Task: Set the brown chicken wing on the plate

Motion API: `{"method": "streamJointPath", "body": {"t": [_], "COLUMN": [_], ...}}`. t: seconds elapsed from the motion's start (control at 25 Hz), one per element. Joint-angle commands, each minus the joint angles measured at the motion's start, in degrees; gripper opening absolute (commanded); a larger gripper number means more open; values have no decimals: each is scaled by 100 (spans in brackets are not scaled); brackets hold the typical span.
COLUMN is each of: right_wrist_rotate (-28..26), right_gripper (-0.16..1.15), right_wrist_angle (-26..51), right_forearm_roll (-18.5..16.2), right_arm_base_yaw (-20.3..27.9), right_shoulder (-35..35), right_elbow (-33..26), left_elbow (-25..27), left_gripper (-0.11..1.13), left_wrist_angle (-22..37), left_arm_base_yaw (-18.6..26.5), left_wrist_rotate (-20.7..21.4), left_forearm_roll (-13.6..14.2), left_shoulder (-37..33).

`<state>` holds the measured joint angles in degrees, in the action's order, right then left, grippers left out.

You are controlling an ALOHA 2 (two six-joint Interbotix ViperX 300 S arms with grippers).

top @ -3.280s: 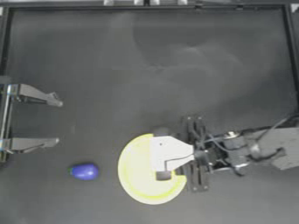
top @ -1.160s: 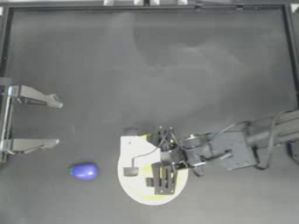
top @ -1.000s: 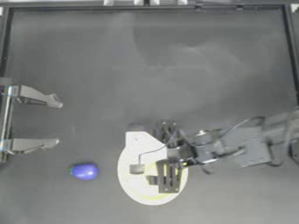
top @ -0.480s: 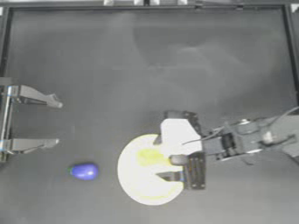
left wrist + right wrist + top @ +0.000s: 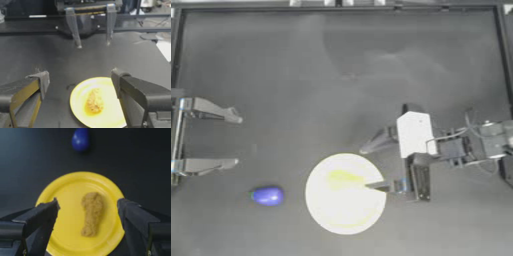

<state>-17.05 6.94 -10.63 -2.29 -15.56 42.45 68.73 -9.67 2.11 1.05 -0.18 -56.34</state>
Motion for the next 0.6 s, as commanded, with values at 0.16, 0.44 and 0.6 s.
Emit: {"method": "streamJointPath", "body": {"t": [0.16, 0.44, 0.6], "right_wrist_rotate": [-26, -26, -35], "right_gripper": [98, 98, 98], "right_wrist_angle": [-88, -545, -686], "right_forearm_roll": [-114, -70, -62], "right_arm_base_yaw": [114, 229, 272], "right_shoulder": [-527, -1055, -1380], "right_elbow": [193, 606, 835], "left_elbow": [-114, -123, -123], "left_gripper": [102, 102, 102], "left_wrist_angle": [-18, -18, -18], "left_arm_base_yaw": [9, 18, 44], "left_wrist_rotate": [0, -9, -9], "left_forearm_roll": [0, 9, 9], "left_shoulder": [26, 18, 18]}}
